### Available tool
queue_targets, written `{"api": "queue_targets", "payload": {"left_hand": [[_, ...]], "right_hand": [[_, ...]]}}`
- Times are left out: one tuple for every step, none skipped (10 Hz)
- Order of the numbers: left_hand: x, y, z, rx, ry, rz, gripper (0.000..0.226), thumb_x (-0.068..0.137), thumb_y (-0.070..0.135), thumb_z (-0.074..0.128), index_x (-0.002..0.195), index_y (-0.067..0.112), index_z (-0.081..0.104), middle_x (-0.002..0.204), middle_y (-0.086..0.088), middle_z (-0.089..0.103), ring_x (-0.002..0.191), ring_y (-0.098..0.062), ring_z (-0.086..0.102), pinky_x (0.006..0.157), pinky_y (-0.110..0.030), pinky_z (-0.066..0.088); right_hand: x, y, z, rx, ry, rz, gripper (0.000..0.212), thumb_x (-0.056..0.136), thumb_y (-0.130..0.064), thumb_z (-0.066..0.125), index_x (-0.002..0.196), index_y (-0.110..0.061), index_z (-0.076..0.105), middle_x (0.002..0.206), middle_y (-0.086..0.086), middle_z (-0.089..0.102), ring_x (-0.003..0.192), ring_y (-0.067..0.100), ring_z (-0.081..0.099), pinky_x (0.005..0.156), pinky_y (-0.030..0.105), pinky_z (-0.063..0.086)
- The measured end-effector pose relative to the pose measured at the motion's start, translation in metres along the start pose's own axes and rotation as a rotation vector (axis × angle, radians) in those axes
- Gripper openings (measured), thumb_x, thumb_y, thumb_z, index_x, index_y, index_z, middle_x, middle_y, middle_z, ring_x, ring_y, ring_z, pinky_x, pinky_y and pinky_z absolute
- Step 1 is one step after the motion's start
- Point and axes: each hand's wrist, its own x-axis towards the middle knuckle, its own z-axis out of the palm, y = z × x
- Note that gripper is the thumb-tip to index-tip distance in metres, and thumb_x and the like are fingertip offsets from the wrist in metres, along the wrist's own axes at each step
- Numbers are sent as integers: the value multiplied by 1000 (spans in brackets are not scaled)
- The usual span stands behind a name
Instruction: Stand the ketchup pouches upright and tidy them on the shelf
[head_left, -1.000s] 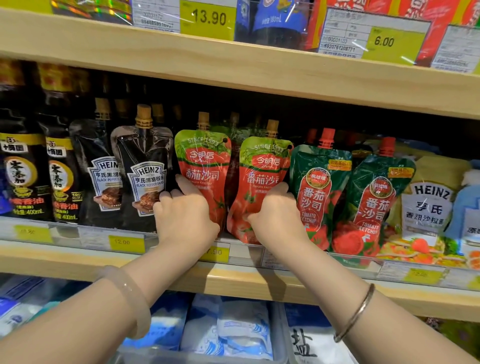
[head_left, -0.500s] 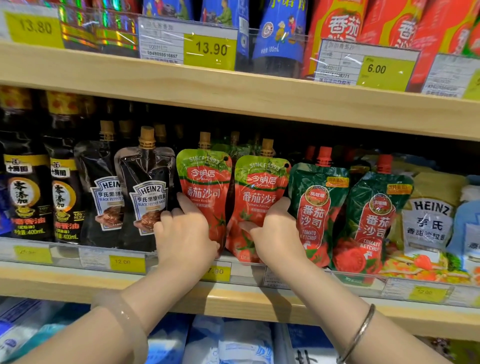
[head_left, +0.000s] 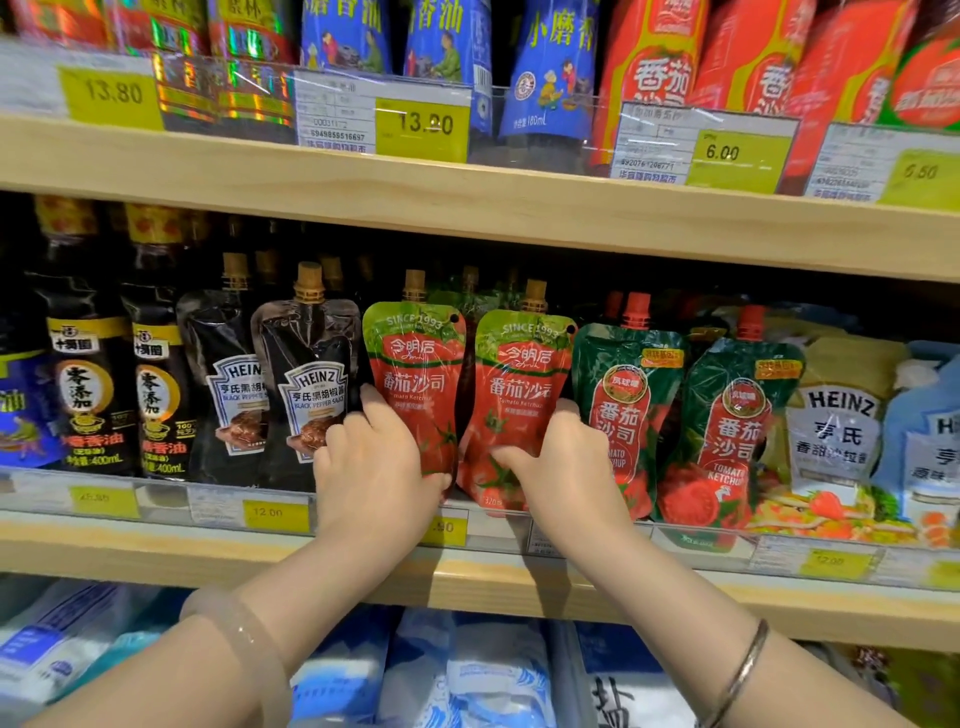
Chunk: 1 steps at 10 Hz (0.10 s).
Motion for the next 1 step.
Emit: {"api": "queue_targets", "payload": {"left_hand": [[-6, 2, -10, -5, 12, 22, 86, 68, 47, 72, 129, 1, 32, 118, -15, 55, 113, -33, 51, 92, -41, 43]], "right_hand": [[-7, 0, -7, -8, 18, -26, 43, 81, -33, 68, 109, -8, 47, 100, 12, 67, 89, 29, 67, 75, 45, 58]]}}
